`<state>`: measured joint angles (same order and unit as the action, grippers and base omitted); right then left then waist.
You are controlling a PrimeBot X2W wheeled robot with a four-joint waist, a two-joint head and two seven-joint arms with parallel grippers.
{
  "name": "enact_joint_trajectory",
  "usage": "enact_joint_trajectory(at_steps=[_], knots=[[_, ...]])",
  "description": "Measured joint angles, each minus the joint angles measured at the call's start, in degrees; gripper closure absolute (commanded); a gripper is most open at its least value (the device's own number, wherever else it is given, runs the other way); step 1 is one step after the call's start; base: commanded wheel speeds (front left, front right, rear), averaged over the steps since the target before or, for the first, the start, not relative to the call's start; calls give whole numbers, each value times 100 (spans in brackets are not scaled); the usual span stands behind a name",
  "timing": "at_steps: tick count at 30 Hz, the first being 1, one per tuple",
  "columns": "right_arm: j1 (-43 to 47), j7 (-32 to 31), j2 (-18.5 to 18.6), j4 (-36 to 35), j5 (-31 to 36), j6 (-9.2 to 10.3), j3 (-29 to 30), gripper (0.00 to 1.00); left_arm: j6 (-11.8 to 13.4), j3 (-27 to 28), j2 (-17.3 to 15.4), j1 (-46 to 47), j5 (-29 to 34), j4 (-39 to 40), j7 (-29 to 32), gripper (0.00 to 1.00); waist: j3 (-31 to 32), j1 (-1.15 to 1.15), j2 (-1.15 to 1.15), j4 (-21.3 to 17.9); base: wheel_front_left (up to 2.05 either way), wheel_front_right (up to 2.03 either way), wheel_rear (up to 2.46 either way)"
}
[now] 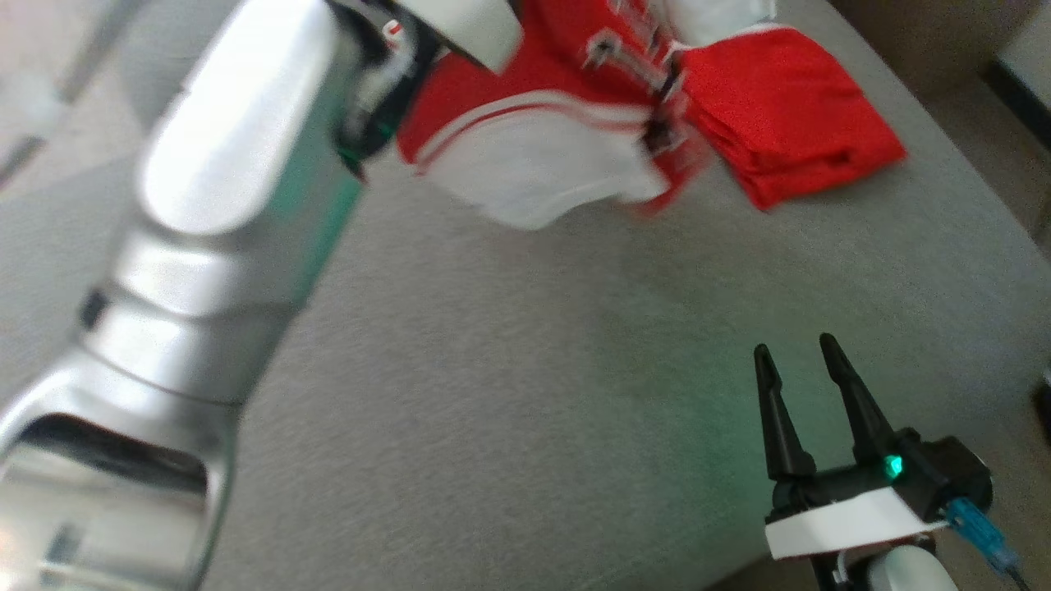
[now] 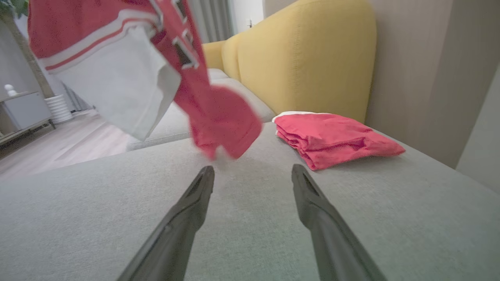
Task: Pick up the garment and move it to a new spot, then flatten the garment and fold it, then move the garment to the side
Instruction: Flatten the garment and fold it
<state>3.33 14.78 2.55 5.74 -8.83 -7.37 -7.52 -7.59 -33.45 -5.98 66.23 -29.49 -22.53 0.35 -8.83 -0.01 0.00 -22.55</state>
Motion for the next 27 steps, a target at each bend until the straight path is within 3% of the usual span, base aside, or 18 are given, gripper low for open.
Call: enact_joint_trajectory(at_steps=[5,8,12,15,16,17,21,27], knots=[[114,0,2,-3,67,0,62,0,1,491,-456,-369,-950,285,-11,100,193,0,0,487,0,0,0],[153,0,0,-15,102,0,89,0,157,568,-890,-2056,-1318,584,120,100,257,0,0,897,0,0,0],[171,0,1,-33,218,0,155,0,367,600,-1249,-4222,-1591,334,12,100,186,0,0,1289,0,0,0],[142,0,0,-45,332,0,178,0,424,666,-1332,-4973,-1591,-23,-386,99,40,0,0,1512,0,0,0],[132,0,1,-45,357,0,185,0,476,715,-1318,-5016,-1591,-112,-543,56,-18,0,0,1573,0,0,0],[122,0,3,-44,377,0,198,0,516,771,-1302,-4998,-1591,-167,-715,0,-69,1,0,1634,0,0,0],[51,0,11,-54,389,0,238,0,599,958,-1232,-4874,-1569,-196,-1177,0,-198,1,0,1808,0,0,0],[44,0,19,-55,414,0,249,0,1234,1182,-1063,-5212,-705,326,-1463,0,-342,1,0,2026,0,0,0]])
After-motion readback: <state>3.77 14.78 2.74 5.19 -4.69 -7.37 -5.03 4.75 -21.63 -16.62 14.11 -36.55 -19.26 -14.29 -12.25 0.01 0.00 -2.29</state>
